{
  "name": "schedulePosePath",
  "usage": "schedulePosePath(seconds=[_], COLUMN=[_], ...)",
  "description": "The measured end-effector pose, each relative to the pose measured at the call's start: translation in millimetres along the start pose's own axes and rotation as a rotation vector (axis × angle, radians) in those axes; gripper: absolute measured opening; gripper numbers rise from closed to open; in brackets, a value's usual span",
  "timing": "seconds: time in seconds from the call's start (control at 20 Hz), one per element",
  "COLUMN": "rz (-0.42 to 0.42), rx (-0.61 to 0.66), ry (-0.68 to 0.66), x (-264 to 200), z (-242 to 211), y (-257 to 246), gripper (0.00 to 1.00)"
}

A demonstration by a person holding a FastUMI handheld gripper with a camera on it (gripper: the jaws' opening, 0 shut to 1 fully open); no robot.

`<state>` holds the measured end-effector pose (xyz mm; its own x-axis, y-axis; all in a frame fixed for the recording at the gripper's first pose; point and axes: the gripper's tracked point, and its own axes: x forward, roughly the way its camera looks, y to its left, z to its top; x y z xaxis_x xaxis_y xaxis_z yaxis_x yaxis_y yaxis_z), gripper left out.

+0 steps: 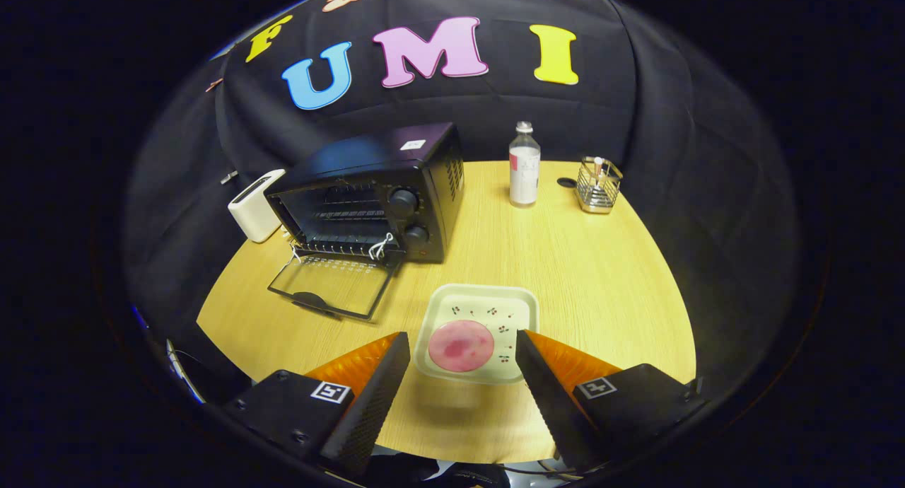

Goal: Open the toaster oven, put the food inside, and close the toaster oven door.

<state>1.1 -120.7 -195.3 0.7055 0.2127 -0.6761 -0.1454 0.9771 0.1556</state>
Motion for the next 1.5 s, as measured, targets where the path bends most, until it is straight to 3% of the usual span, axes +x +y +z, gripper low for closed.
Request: schedulePosePath(seconds=[0.2,0.5,1.0,1.1,1.15,1.45,1.5], rz=[0.027,0.113,0.155,0.141,0.134,0.022,-0.002], rx=[0.090,0.254,0.305,0.297,0.292,0.187,0.168], ry=[0.061,0.193,0.279,0.295,0.298,0.281,0.278], x=[27,74,93,98,98,100,101], z=[-10,-42,-62,-66,-68,-73,-73], y=[-37,-53,-47,-46,-46,-56,-57], gripper=[1.00,0.99,0.96,0.77,0.62,0.17,0.16])
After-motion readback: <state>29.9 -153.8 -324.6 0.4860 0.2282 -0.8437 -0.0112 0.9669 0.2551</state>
